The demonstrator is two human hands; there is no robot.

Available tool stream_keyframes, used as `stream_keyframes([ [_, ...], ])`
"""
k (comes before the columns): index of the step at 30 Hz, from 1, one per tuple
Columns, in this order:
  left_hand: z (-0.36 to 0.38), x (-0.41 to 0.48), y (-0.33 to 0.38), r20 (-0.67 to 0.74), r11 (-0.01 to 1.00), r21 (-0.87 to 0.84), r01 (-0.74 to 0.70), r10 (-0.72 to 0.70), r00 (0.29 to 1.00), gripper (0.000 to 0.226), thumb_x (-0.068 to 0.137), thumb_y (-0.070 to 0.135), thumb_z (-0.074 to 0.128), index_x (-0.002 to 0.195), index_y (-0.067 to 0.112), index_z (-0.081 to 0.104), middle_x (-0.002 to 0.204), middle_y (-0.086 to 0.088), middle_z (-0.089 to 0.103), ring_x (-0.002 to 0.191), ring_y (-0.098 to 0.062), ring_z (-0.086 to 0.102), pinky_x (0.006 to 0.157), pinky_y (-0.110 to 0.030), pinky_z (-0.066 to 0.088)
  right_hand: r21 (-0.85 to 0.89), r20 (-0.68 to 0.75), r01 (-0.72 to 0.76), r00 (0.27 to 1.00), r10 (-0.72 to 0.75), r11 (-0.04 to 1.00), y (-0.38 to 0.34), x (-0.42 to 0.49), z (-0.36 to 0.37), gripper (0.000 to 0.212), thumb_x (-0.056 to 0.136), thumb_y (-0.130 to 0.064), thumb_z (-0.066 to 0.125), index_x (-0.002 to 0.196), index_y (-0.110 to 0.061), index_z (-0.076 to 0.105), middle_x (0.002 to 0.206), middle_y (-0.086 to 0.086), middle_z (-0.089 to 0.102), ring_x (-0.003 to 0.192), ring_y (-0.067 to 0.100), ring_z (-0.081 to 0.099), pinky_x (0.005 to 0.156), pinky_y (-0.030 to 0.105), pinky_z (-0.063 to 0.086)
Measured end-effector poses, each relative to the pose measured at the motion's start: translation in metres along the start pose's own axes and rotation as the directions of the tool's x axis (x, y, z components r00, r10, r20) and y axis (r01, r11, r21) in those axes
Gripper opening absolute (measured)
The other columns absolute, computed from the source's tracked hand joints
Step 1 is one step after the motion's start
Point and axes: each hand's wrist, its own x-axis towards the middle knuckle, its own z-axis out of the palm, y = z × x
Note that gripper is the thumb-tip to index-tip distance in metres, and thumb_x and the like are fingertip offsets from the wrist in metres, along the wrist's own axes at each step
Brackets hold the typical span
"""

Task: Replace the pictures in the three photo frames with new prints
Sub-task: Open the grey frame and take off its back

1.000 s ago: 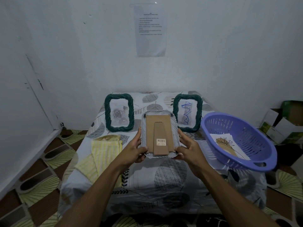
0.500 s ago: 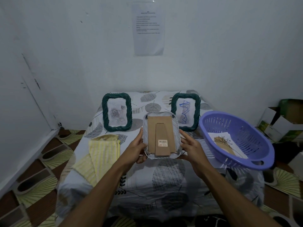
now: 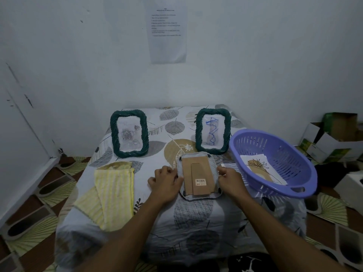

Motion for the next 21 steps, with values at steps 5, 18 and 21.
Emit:
stream_keyframes([
  [5, 0.009, -0.003, 0.01, -0.12, 0.996, 0.083, -0.028, 0.038, 0.992, 0.047, 0.096, 0.053, 0.03, 0.124, 0.023, 0.051, 0.132, -0.003, 0.04, 0.125, -0.023, 0.028, 0.101, -0.046, 0.022, -0.185, -0.003, 0.101, 0.995, -0.104, 0.977, 0.007, 0.006, -0.001, 0.038, 0.083, 0.004, 0.045, 0.059, -0.024, 0.041, 0.066, 0.007, 0.039, 0.073, 0.021, 0.045, 0.066, 0.029, 0.032],
  [18, 0.019, 0.005, 0.052, -0.057, 0.985, -0.165, -0.051, 0.043, 0.997, 0.043, 0.098, 0.048, 0.039, 0.12, 0.022, 0.064, 0.147, -0.007, 0.04, 0.139, -0.031, 0.024, 0.113, -0.049, 0.023, -0.147, -0.037, 0.236, 0.969, -0.244, 0.961, 0.024, -0.001, 0.002, 0.036, 0.097, -0.006, 0.043, 0.129, -0.002, 0.059, 0.121, 0.013, 0.058, 0.11, 0.025, 0.054, 0.091, 0.025, 0.037],
  [21, 0.018, 0.006, 0.053, -0.084, 0.979, -0.181, -0.091, 0.077, 0.994, 0.041, 0.099, 0.044, 0.039, 0.118, 0.018, 0.064, 0.137, -0.008, 0.05, 0.132, -0.032, 0.034, 0.107, -0.048, 0.032, -0.13, -0.039, 0.245, 0.967, -0.252, 0.961, 0.025, 0.0, 0.001, 0.036, 0.098, -0.007, 0.043, 0.13, -0.004, 0.058, 0.123, 0.013, 0.058, 0.111, 0.024, 0.054, 0.091, 0.025, 0.037],
])
